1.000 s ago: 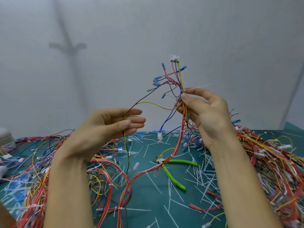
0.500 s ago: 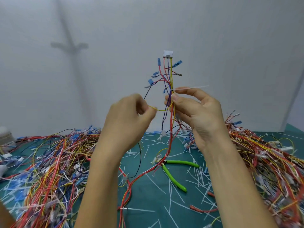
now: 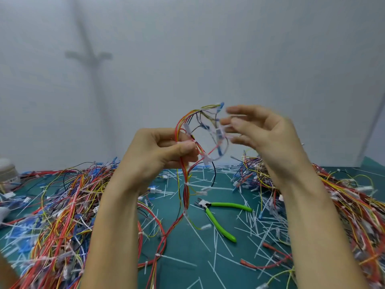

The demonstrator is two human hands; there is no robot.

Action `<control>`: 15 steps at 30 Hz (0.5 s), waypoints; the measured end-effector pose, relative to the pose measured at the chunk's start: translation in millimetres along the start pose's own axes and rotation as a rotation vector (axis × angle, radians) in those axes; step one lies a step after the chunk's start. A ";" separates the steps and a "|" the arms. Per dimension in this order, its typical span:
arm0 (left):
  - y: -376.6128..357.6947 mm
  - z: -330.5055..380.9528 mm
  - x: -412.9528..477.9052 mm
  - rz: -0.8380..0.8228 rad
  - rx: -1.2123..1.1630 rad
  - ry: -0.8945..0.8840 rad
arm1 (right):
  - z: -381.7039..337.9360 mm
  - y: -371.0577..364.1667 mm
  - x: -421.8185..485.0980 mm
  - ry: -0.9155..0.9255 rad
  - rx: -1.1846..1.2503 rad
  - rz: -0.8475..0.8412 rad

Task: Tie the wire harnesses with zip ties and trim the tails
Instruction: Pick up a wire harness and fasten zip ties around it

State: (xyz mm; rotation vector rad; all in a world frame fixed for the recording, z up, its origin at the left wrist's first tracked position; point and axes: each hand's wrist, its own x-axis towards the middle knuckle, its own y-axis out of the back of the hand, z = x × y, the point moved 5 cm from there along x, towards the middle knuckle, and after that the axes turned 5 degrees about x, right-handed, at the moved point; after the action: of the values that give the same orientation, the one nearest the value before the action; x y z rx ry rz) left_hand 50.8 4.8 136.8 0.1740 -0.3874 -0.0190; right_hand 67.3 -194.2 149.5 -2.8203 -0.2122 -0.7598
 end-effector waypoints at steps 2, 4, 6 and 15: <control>1.1 -0.6 0.1 0.018 -0.033 0.000 | 4.3 -6.7 -1.3 -0.006 -0.158 -0.078; 0.3 -0.7 1.0 0.029 -0.047 0.001 | 10.2 -16.7 -2.0 -0.038 -0.166 -0.124; -0.4 -2.0 2.3 0.043 -0.059 0.005 | 13.4 -25.2 -2.1 -0.037 -0.186 -0.120; 8.0 -7.5 8.1 0.282 -0.220 0.008 | 35.4 -32.8 -6.2 -0.270 -0.344 -0.299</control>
State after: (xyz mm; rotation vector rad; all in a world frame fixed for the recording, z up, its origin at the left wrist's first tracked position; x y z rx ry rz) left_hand 61.0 13.5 134.4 -0.0990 -0.3962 0.2159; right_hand 72.7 -154.5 121.9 -3.2634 -0.6132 -0.5035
